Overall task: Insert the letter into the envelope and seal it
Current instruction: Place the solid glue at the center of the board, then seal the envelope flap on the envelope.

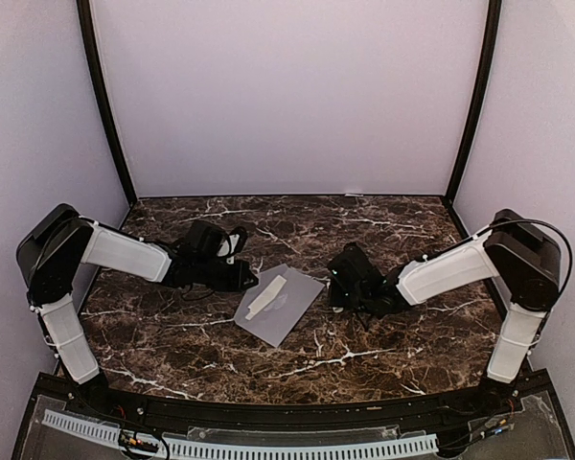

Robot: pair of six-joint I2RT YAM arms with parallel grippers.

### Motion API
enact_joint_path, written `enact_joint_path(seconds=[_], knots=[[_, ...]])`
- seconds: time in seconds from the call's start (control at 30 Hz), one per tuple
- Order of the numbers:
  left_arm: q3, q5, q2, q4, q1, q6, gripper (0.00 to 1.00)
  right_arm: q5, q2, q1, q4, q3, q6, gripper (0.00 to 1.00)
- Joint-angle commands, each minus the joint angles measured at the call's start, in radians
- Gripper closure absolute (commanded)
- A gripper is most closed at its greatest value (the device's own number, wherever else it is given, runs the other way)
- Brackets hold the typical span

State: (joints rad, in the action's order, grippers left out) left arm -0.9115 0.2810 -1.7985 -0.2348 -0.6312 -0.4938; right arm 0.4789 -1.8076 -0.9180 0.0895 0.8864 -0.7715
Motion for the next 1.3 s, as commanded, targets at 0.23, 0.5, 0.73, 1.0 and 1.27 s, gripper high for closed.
enact_joint_path(seconds=[0.23, 0.5, 0.73, 1.0, 1.27], knots=[[0.025, -0.048, 0.075, 0.045, -0.001, -0.034, 1.0, -0.081, 0.201, -0.021, -0.137, 0.072, 0.058, 0.35], [0.115, -0.093, 0.15, 0.034, -0.001, -0.127, 0.99, -0.43, 0.162, -0.048, -0.139, 0.151, -0.006, 0.3], [0.204, 0.013, 0.225, -0.067, -0.001, -0.193, 0.74, -0.564, 0.053, -0.085, -0.029, 0.191, -0.096, 0.33], [0.181, 0.126, 0.201, -0.073, -0.002, -0.16, 0.57, -0.535, -0.051, -0.087, -0.083, 0.256, -0.123, 0.34], [0.145, 0.189, 0.159, -0.055, -0.001, -0.132, 0.55, -0.483, -0.063, -0.087, -0.127, 0.228, -0.186, 0.36]])
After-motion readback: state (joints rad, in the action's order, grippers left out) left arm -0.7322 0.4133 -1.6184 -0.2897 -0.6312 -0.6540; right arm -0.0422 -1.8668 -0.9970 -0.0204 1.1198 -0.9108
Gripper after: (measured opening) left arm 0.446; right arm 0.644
